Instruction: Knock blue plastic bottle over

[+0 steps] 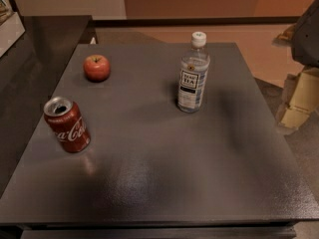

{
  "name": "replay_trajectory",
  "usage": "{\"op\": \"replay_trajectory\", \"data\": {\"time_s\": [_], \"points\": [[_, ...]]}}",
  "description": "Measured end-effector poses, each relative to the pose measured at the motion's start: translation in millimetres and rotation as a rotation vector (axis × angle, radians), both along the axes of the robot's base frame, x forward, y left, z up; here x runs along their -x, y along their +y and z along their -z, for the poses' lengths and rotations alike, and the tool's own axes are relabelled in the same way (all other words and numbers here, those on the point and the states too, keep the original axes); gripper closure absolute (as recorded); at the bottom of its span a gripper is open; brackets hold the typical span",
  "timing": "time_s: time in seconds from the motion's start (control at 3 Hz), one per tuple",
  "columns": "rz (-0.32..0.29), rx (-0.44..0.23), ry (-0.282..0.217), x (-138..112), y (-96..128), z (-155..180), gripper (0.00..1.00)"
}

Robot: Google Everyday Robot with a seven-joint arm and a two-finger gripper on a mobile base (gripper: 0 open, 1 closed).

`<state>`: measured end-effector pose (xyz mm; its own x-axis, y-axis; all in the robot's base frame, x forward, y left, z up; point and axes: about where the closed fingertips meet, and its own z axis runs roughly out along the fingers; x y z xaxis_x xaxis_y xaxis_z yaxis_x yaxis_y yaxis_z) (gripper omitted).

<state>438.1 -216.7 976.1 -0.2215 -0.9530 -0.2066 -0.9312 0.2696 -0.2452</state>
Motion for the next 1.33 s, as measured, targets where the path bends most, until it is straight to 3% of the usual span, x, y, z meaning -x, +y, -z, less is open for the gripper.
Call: {"op": "replay_trajectory", "data": {"time_s": [0.33,0.67,1.33], "points": [[0.000,0.000,0.000,0,0,0,0.00],[0.005,-0.058,-0.012,-12,7,6,0.00],[0.012,-0.249,-0.045,-78,34,28,0.00]]}}
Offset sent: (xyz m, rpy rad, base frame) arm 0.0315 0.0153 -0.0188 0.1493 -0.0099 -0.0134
